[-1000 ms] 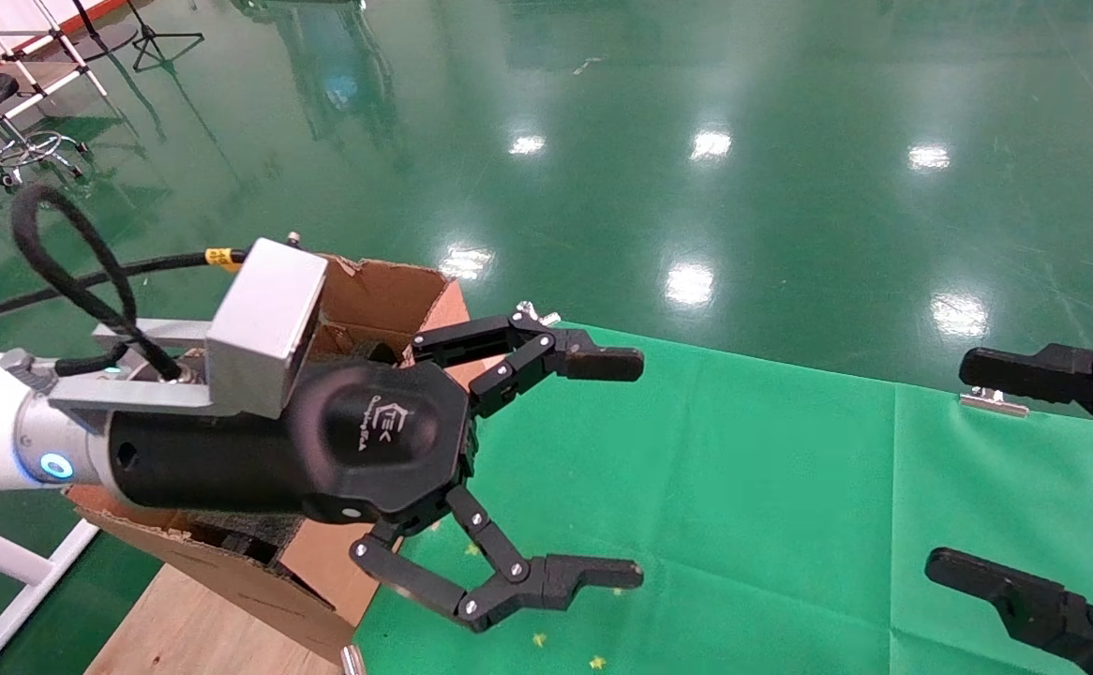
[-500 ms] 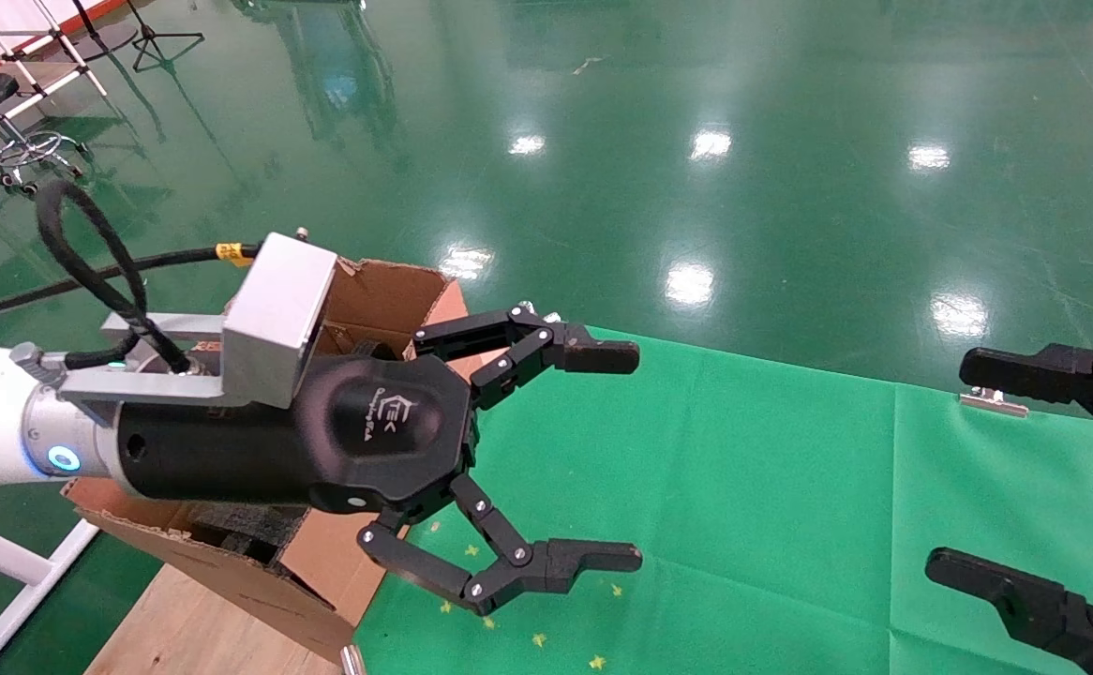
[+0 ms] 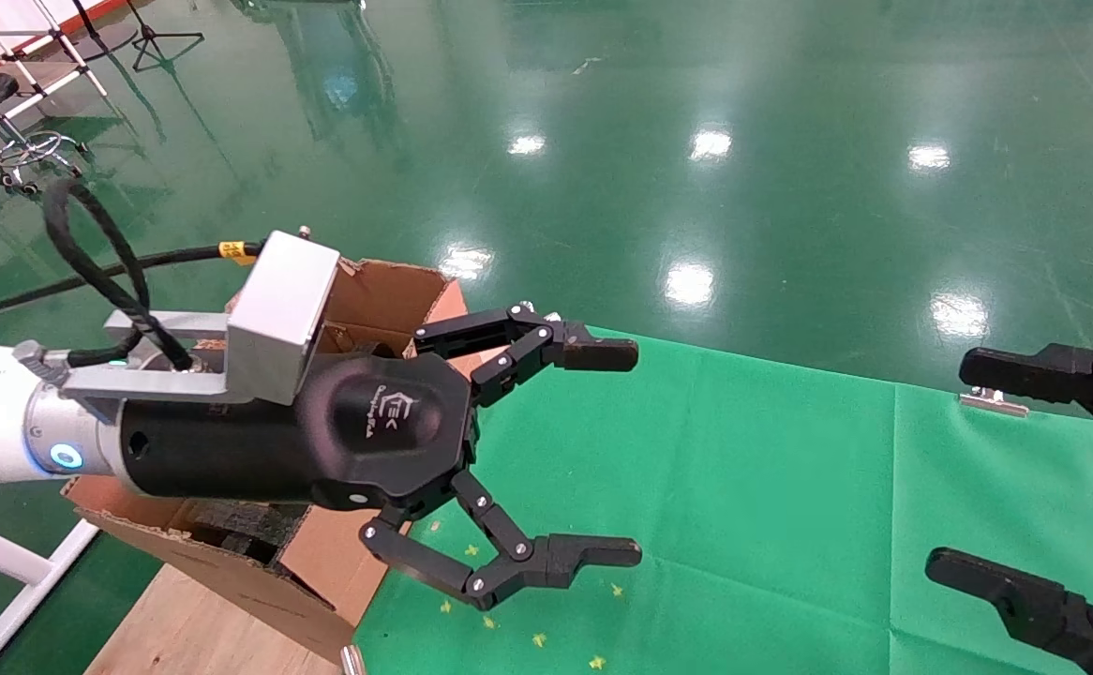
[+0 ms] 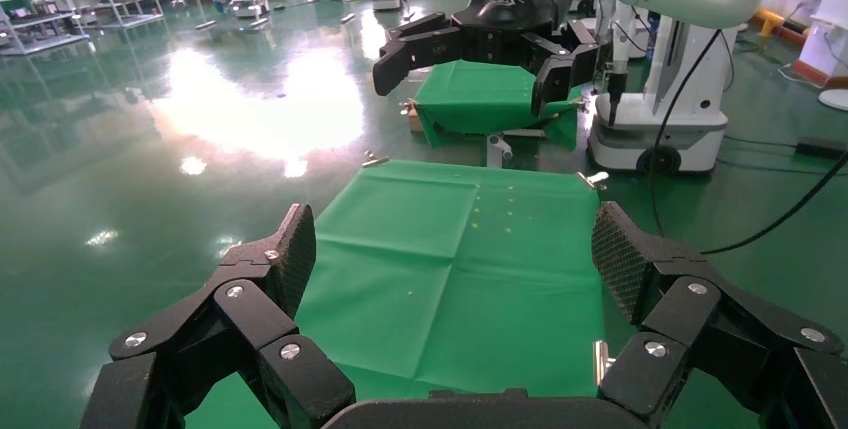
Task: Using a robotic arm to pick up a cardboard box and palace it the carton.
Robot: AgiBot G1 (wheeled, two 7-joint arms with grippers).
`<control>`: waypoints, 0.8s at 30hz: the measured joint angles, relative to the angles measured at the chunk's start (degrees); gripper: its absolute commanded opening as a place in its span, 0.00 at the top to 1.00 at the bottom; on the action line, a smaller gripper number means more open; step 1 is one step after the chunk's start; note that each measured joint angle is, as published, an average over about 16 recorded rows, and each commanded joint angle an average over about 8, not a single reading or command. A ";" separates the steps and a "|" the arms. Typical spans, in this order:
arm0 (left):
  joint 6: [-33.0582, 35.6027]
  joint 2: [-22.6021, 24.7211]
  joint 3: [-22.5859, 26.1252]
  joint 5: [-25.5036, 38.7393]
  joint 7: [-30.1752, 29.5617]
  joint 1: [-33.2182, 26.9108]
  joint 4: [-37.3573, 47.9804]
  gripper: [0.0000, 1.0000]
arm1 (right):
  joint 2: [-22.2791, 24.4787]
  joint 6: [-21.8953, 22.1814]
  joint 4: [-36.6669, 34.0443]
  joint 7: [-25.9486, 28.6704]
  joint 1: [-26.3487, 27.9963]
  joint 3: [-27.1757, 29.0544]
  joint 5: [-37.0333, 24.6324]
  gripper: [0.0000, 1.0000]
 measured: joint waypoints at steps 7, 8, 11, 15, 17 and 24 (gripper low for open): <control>-0.02 0.02 0.03 0.06 -0.02 -0.04 0.04 0.00 | 0.00 0.00 0.00 0.00 0.00 0.00 0.00 0.00; -0.02 0.02 0.03 0.06 -0.02 -0.04 0.05 0.00 | 0.00 0.00 0.00 0.00 0.00 0.00 0.00 0.00; -0.03 0.02 0.04 0.07 -0.02 -0.05 0.06 0.00 | 0.00 0.00 0.00 0.00 0.00 0.00 0.00 0.00; -0.03 0.02 0.05 0.09 -0.03 -0.06 0.07 0.00 | 0.00 0.00 0.00 0.00 0.00 0.00 0.00 0.00; -0.03 0.02 0.06 0.10 -0.03 -0.07 0.08 0.00 | 0.00 0.00 0.00 0.00 0.00 0.00 0.00 0.00; -0.03 0.02 0.06 0.12 -0.02 -0.09 0.11 0.00 | 0.00 0.00 0.00 0.00 0.00 0.00 0.00 0.00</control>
